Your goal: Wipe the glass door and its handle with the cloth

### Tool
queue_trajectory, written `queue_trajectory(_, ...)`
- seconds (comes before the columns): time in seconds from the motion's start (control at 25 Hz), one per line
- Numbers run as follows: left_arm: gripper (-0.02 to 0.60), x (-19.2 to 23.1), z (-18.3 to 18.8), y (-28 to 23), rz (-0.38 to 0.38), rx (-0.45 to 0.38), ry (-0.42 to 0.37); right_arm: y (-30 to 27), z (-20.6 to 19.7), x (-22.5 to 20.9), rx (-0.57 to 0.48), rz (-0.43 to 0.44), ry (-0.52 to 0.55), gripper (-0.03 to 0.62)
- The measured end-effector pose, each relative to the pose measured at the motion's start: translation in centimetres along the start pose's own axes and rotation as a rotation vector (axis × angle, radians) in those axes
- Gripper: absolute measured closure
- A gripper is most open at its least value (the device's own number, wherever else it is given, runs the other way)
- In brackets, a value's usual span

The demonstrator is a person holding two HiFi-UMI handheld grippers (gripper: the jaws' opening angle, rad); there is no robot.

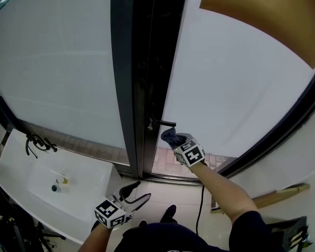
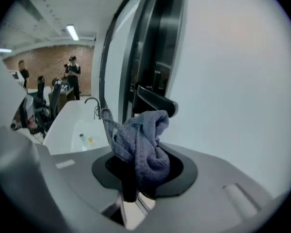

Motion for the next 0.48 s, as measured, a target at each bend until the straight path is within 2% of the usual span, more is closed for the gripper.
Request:
queue_trajectory(0.08,0.339,0.1,0.1,0.1,0.008,0.003,0.005,-1.4,0.7,0.4,-0.020,0.036,-0.081,0.468)
queue_trajectory(0.2,0.339,0.5,-0.2,0.4,0.027,0.014,0.015,-3.6,2.1,1.0,-0.050,0.079,-0.140,0.468)
queue_trajectory(0.32,0.339,0.9,-0.5,0.6,0.045,0.006,0.019,-5.3,3.3,1.1,-0.091,0.079,-0.209,0.468)
queue_trajectory(0.48,0.339,1.3,-0.6,1.1,0.066,0.017,0.035,-7.2,5.1,0.6,-0.165,0.077,-0.373,0.468)
Point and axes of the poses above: the fingertips, and each gripper's own axes: y backward along the fingers, x to its left, z out of its top, the point moved 8 cm from there along y, backward along the fingers, and after that the axes turned 3 degrees about y, right-handed, at the moved point
